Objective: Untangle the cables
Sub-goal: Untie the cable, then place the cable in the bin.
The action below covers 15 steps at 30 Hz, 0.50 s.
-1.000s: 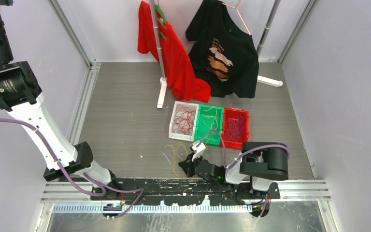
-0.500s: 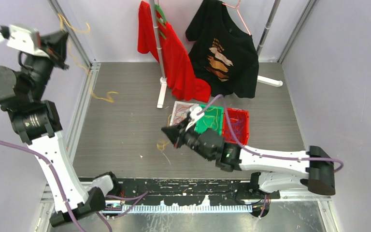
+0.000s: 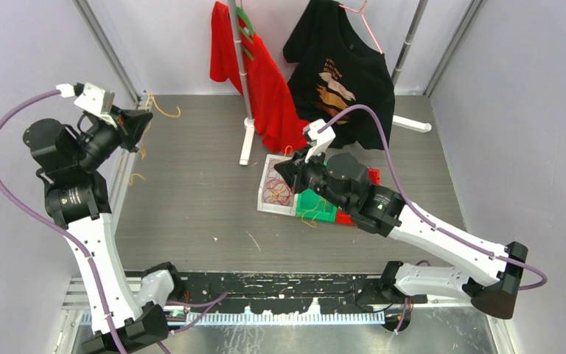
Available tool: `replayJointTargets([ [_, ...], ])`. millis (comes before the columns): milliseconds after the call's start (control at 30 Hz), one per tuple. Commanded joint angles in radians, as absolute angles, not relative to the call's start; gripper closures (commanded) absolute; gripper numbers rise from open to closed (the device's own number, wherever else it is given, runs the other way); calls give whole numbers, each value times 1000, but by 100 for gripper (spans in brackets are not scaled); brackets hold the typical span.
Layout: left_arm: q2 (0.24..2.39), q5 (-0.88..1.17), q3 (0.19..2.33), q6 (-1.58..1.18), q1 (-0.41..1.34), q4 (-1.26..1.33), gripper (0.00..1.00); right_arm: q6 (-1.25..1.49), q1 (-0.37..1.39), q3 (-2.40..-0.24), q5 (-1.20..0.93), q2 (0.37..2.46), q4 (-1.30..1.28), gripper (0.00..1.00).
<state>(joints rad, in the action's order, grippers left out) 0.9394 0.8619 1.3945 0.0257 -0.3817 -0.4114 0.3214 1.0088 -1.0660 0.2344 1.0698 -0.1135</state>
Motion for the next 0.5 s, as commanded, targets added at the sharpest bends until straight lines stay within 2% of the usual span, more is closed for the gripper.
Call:
replayJointTargets([
  [0,894,921,1346,69,-384,-459,100,349,955,-1117,163,1025,-212,99],
  [133,893,929,1333,96,-384,-494,100,338,903,-1136,153,1008,-231,99],
  [467,906,924,1370,121,-384,-511,100,279,827,-1344,113,997,-296,99],
])
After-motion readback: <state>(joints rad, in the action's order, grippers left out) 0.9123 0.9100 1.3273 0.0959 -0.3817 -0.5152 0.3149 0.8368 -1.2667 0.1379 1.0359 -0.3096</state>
